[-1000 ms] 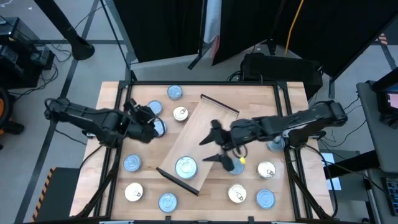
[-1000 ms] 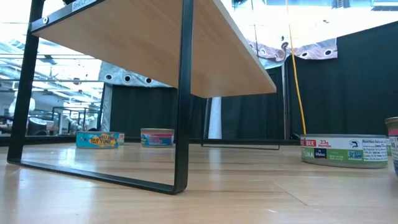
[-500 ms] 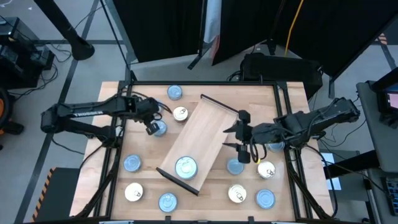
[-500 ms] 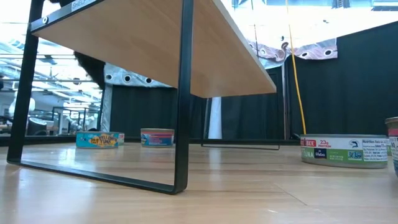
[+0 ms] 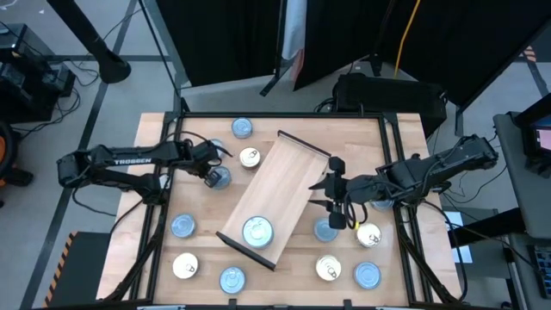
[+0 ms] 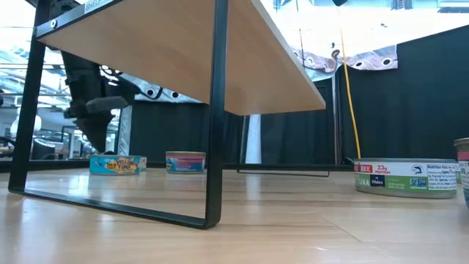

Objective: Stack canned seafood by type on shelf
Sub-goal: Put the light blue tuna can on the shelf

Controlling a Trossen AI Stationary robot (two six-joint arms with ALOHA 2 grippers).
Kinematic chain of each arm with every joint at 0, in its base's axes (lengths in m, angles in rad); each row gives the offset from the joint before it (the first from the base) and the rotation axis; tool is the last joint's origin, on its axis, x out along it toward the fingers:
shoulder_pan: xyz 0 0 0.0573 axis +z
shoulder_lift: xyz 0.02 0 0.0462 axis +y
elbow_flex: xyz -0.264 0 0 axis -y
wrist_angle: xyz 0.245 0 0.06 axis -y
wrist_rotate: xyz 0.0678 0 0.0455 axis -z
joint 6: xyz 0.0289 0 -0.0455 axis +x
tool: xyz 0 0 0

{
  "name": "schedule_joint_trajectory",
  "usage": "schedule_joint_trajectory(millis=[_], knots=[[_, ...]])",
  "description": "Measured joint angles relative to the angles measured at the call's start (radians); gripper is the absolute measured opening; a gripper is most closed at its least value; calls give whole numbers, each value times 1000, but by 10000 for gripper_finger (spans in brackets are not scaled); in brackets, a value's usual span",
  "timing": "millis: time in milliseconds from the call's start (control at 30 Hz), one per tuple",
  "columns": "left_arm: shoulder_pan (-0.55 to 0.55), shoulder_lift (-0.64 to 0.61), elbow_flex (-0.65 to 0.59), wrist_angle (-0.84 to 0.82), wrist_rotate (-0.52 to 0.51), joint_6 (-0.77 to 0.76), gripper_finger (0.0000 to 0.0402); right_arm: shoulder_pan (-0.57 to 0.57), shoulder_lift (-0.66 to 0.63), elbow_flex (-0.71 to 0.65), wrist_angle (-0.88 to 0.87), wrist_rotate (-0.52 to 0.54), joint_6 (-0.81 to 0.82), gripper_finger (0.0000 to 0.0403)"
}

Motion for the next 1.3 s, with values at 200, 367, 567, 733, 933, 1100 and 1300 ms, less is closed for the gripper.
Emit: schedule_joint_trajectory(millis=[200,367,567,733,933,1100,1300], knots=[[-5,1,-29,50,-6,-29,1,-1,0,0,34,0,-23,141],[-18,1,-38,56,-8,-46,1,-1,0,0,35,0,-28,139],[-38,1,-38,85,-10,-54,0,-1,0,0,34,0,-42,139],[-62,1,-26,67,-18,-81,0,-1,0,0,21,0,-43,139],[-133,1,5,10,-29,-146,0,-1,0,0,13,0,-43,139],[-218,1,5,13,-29,-195,0,-1,0,0,8,0,-43,139],[-315,1,5,13,-70,-287,0,-1,0,0,8,0,-46,139]])
